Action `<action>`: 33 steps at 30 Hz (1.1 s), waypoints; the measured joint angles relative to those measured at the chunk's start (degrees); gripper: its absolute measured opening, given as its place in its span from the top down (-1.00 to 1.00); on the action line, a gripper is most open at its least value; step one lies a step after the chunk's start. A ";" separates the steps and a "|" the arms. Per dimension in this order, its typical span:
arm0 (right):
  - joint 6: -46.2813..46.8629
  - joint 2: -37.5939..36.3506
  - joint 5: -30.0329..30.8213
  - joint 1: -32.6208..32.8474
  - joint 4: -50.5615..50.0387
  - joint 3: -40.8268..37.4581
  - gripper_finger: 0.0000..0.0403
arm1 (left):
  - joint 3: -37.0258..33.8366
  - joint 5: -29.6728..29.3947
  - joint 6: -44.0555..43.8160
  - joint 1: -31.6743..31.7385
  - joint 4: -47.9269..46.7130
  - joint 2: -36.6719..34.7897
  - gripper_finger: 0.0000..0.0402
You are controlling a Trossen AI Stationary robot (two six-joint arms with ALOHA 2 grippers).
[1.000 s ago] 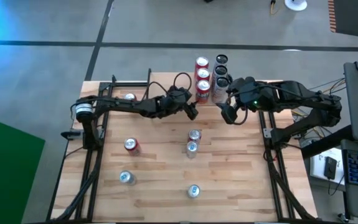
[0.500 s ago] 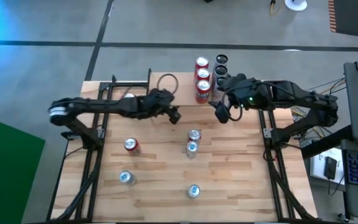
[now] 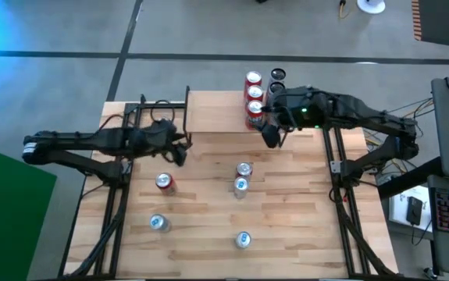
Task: Place canned beverage on shelf
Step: Put the bottom red black soda can on the shelf
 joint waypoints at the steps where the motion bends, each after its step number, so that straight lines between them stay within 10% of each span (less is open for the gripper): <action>1: 1.30 0.95 0.01 0.37 0.11 0.00 -0.62 | 0.20 0.04 -1.03 -0.96 -3.04 -0.88 -0.04; 17: 22.18 13.09 4.87 13.19 11.48 -0.09 -0.62 | -2.25 8.23 -11.64 -23.38 -27.04 -12.51 -0.20; 33: 29.71 17.35 8.08 17.65 12.17 -0.05 -0.62 | -16.31 14.63 0.71 -23.85 -24.67 -14.58 -0.83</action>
